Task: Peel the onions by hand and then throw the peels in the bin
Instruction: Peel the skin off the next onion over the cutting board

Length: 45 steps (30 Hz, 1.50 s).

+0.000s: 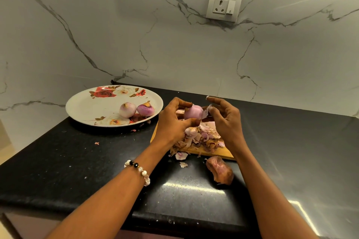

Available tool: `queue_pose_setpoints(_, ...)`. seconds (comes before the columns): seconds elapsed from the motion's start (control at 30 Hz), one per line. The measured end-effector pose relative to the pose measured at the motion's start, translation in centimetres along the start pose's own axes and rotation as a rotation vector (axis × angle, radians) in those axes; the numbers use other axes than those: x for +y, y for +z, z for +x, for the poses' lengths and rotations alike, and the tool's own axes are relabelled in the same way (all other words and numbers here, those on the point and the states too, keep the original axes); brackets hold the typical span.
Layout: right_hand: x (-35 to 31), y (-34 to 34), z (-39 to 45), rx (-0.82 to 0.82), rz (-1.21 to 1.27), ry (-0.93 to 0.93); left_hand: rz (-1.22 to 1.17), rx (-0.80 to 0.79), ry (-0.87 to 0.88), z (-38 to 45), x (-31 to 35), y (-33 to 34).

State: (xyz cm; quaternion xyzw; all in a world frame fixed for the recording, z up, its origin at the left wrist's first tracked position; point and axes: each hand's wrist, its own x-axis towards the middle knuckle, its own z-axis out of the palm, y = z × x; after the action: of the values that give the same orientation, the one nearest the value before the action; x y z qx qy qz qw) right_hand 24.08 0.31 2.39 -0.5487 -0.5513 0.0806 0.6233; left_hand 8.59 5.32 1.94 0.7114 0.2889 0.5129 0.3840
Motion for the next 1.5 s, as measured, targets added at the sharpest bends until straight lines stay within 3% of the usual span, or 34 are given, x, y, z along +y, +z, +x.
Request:
queue_pose_setpoints(0.2, -0.4, 0.2, -0.3, -0.061, -0.014, -0.050, -0.021, 0.075, -0.025, 0.1, -0.1, -0.2)
queue_pose_setpoints(0.47, 0.3, 0.0, -0.1, -0.083, 0.059, -0.008, -0.030, -0.012, -0.065, 0.1, 0.1, 0.0)
queue_pose_setpoints(0.7, 1.0, -0.9, 0.4, 0.104, 0.071, 0.102, -0.139, 0.066, -0.090, 0.4, 0.0, -0.9)
queue_pose_setpoints(0.97, 1.3, 0.2, 0.0, -0.075, -0.336, -0.095, -0.119, 0.039, -0.068, 0.7, -0.5, -0.5)
queue_pose_setpoints(1.17, -0.1, 0.1, -0.3, -0.154, -0.124, -0.132, -0.028, -0.069, -0.026, 0.6, -0.7, -0.3)
queue_pose_setpoints(1.5, -0.4, -0.1, -0.6, -0.161, -0.274, -0.236, 0.093, -0.158, 0.029, 0.3, -0.9, -0.3)
